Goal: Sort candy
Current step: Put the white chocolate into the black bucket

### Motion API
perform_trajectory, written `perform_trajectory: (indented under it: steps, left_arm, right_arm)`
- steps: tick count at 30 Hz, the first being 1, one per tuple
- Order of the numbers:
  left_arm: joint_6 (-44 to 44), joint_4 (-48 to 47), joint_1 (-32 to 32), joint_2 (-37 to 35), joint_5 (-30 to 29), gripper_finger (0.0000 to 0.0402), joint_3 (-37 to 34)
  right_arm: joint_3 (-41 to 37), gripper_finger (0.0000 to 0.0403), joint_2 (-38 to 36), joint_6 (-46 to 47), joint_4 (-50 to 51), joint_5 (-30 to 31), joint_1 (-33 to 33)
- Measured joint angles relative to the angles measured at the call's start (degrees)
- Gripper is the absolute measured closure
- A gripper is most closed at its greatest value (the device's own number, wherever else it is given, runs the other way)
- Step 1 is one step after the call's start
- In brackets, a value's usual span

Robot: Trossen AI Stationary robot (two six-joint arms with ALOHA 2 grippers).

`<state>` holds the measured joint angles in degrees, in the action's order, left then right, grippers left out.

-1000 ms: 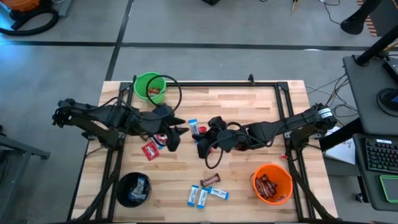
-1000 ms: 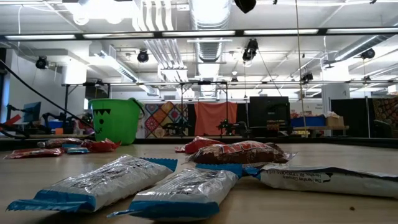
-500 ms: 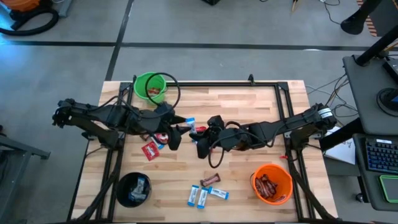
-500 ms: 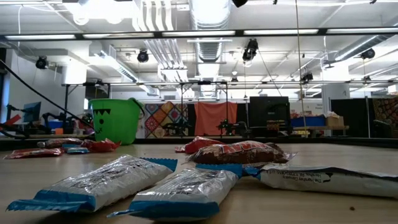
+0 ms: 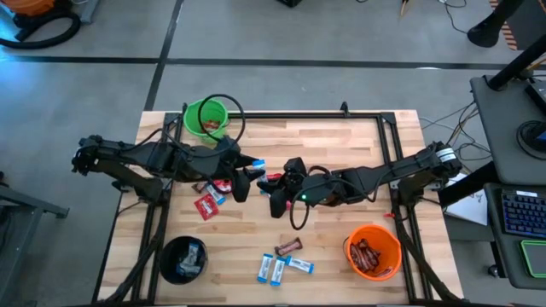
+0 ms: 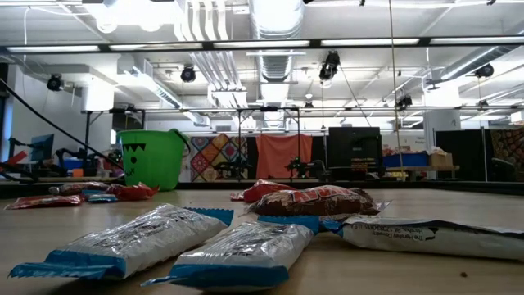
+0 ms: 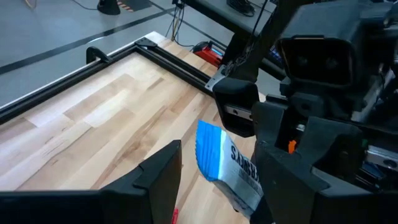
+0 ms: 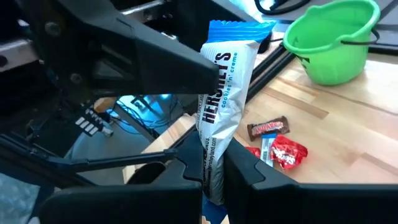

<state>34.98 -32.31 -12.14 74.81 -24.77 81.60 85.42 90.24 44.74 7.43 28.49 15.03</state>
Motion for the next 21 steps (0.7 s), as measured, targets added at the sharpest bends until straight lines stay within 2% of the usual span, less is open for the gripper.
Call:
perform_trajectory:
  steps: [4, 8, 12, 18, 21]
  left_arm:
    - [-0.4, 0.4, 0.1, 0.0, 0.0, 0.022, 0.0]
    - [-0.5, 0.4, 0.2, 0.0, 0.3, 0.0244, 0.0]
    - [-1.2, 0.4, 0.3, 0.0, 1.4, 0.029, 0.0]
    - [-1.8, 0.6, 0.3, 0.0, 2.0, 0.0382, 0.0]
    - [-2.1, 0.8, 0.3, 0.0, 2.1, 0.039, 0.0]
  right_arm:
    - [0.8, 0.039, 0.0, -1.3, -0.1, 0.0, 0.0]
    - [1.1, 0.039, 0.0, -2.1, 0.2, 0.0, 0.0]
    - [1.1, 0.039, 0.0, -2.2, 0.4, 0.0, -0.1]
    - [1.1, 0.039, 0.0, -2.2, 1.0, 0.2, -0.1]
    - [1.1, 0.039, 0.0, -2.1, 1.1, 0.3, -0.1]
